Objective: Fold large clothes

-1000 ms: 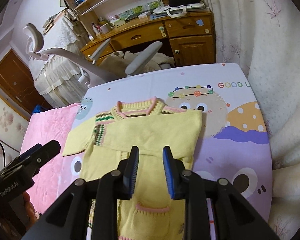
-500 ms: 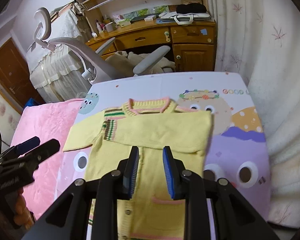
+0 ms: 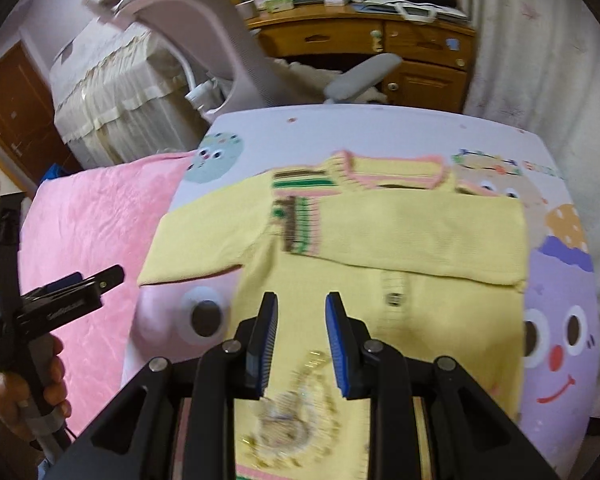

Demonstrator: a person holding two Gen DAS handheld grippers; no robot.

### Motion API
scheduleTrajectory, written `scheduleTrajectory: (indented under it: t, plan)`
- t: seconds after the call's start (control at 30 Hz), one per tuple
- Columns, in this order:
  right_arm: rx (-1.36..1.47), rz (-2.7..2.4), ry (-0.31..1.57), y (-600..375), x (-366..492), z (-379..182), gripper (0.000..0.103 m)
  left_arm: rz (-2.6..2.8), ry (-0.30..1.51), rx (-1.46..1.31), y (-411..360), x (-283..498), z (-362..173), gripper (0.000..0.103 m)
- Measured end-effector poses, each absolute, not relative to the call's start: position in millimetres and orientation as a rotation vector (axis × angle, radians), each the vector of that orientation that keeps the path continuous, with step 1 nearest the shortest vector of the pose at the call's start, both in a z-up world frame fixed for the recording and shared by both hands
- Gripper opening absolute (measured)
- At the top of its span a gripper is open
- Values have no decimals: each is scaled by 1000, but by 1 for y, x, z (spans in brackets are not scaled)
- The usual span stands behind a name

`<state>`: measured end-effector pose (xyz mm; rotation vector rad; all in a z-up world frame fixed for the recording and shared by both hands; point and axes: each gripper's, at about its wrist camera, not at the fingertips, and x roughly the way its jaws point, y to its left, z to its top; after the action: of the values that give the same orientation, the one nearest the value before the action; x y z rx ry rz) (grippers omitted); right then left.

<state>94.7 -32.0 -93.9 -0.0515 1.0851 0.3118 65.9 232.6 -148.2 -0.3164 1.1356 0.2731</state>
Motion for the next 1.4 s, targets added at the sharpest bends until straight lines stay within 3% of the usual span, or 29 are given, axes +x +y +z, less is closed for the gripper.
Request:
scheduleTrajectory:
  t: [0.43, 0.7, 0.87, 1.23, 1.4]
  plan:
    - [-72, 301, 1118, 3, 93, -116, 25, 142, 1211, -515, 267, 71, -205, 73]
    - [-68, 287, 1124, 3, 91, -120, 25, 40, 1223, -643, 269, 87, -218, 30]
    - [-50, 283, 1139, 2, 92, -128, 25, 59, 1217, -568, 262, 93, -209, 14]
    - [-48, 278, 1121, -10, 97, -129, 25, -25, 961, -126, 165, 96, -119, 12]
    - [-13, 206, 1122, -42, 107, -131, 25, -197, 922, -2, 99, 104, -109, 12]
